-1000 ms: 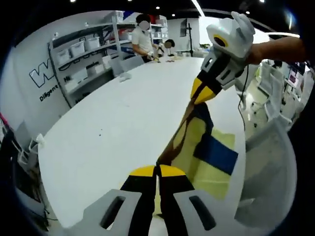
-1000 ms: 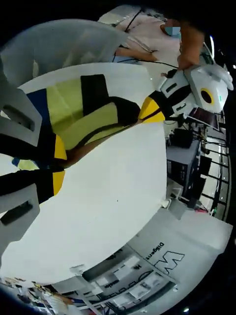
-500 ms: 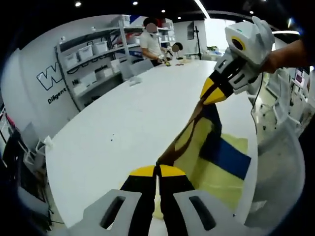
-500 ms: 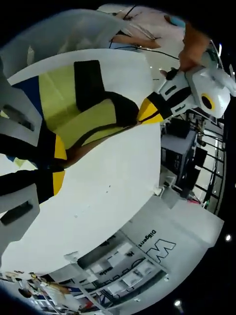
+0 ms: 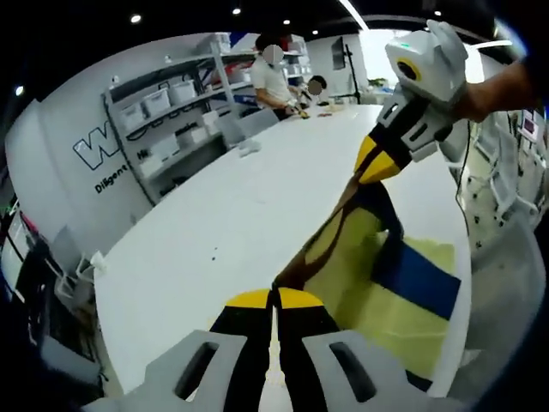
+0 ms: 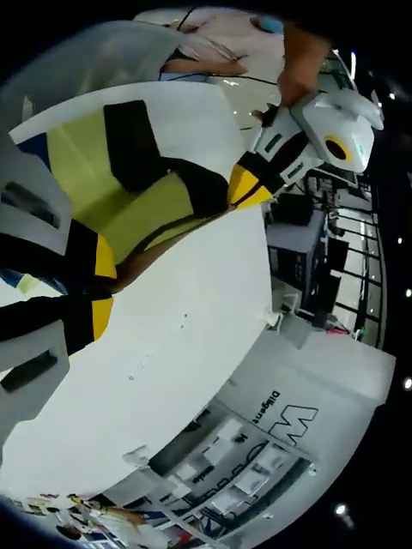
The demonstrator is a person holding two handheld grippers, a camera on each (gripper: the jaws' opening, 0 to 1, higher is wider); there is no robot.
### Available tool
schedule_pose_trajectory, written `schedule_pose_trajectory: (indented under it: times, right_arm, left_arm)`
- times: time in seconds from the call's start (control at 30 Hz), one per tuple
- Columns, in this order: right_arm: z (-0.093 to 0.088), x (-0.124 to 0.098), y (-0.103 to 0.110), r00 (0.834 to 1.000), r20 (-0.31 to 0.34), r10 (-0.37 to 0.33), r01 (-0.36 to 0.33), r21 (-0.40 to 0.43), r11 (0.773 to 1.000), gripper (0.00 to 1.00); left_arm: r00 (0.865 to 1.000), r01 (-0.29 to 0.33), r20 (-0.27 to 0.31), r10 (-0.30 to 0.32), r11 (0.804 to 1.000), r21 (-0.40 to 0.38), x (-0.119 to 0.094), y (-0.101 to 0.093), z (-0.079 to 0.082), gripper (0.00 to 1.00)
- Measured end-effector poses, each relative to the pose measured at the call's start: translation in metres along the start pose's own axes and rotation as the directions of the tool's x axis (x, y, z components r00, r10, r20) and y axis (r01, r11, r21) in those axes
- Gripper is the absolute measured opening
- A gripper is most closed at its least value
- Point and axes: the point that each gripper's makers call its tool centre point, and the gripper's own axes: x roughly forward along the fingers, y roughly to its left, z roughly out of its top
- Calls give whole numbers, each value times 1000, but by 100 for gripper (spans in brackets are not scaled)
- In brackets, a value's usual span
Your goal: Fold the garment on the visible template until the final outline fits inside the template.
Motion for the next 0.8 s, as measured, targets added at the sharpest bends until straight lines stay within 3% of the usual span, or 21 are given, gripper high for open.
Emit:
schedule_pose_trajectory:
  times: [0.47,0.8]
  right_arm:
    - [13,34,-32,998,31,-55,53,48,997,0]
    - [5,67,-48,998,5,-63,63,72,995,0]
  left_arm:
    - [999,-52,12,52,998,18,25,32,4,0]
    - [997,-71,-5,71,997,27,58,51,-5,0]
